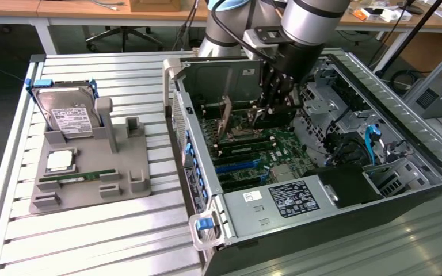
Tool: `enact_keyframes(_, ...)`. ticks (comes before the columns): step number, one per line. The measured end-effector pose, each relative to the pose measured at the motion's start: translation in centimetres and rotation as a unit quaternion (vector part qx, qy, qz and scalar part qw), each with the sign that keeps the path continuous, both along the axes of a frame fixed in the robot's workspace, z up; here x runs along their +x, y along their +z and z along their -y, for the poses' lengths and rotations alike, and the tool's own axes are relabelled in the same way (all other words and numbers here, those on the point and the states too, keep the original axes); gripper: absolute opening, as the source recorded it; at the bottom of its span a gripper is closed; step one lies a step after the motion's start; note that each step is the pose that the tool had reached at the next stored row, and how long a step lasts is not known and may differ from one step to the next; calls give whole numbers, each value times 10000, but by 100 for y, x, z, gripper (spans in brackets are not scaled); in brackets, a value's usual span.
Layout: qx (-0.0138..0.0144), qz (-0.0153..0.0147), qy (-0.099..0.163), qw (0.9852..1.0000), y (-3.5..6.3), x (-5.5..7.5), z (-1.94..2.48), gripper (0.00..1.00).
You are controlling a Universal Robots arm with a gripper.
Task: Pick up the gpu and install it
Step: 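Insert the gpu into the slot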
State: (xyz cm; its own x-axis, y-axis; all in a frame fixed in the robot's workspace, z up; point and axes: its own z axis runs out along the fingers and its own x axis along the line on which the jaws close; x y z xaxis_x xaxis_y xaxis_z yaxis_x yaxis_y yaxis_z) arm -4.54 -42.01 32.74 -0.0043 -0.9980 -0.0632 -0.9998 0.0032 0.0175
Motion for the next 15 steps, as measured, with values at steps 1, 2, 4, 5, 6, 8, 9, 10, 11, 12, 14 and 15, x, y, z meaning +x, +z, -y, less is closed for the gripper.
enact_keyframes(1, 0, 0, 0, 10000, 0, 0, 6, 27)
enact_keyframes(2, 0, 0, 0, 10000, 0, 0, 14, 27)
enact_keyframes(4, 0, 0, 0, 10000, 0, 0, 38, 27)
enact_keyframes(5, 0, 0, 0, 10000, -1, 0, 70, 27)
enact_keyframes(6, 0, 0, 0, 10000, 0, 0, 88, 27)
enact_keyframes(8, 0, 0, 0, 10000, -1, 0, 122, 27)
enact_keyframes(9, 0, 0, 0, 10000, -1, 0, 144, 27)
enact_keyframes(10, 0, 0, 0, 10000, -1, 0, 152, 27)
enact_keyframes(11, 0, 0, 0, 10000, 0, 0, 159, 27)
enact_keyframes(12, 0, 0, 0, 10000, -1, 0, 163, 27)
enact_keyframes(14, 0, 0, 0, 10000, -1, 0, 171, 27)
enact_keyframes(15, 0, 0, 0, 10000, -1, 0, 175, 27)
